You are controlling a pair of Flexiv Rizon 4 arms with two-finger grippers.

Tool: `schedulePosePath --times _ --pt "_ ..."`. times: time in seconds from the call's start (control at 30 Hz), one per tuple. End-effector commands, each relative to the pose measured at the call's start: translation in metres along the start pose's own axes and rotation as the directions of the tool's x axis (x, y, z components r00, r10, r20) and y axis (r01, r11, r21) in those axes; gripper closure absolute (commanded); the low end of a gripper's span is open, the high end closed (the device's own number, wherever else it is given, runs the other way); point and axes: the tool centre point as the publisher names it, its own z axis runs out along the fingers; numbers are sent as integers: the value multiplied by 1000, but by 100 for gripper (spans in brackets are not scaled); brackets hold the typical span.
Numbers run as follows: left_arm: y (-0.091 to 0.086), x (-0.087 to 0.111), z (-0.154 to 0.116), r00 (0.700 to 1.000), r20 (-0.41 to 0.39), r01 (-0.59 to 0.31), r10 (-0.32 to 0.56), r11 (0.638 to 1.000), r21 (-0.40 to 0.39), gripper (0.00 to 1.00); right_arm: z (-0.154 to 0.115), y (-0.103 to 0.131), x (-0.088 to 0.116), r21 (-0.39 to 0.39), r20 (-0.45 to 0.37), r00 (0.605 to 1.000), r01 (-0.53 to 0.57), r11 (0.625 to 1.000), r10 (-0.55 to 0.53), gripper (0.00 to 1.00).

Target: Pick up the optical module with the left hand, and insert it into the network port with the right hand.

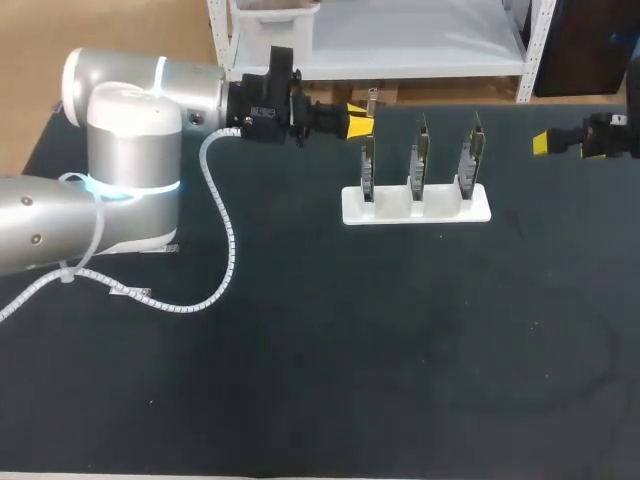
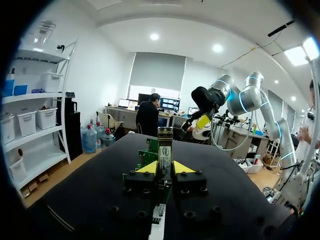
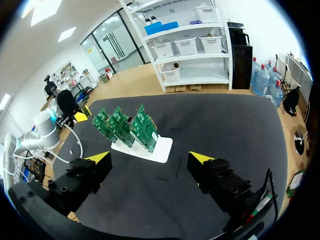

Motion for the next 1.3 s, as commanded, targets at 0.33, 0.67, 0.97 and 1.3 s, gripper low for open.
schedulePosePath --times 0.33,0.67,0.97,1.3 --pt "3 0 1 1000 -1 -1 1 1000 5 100 -2 17 -17 -58 2 991 130 990 -130 0" --pt "3 0 1 1000 -1 -1 1 1000 5 100 6 42 -47 -256 5 924 371 893 -383 0" --pt "3 0 1 1000 -1 -1 1 1000 5 100 26 57 -71 -440 8 839 492 751 -544 0" --pt "3 0 1 1000 -1 -1 1 1000 5 100 51 81 -75 -538 54 761 567 623 -646 0"
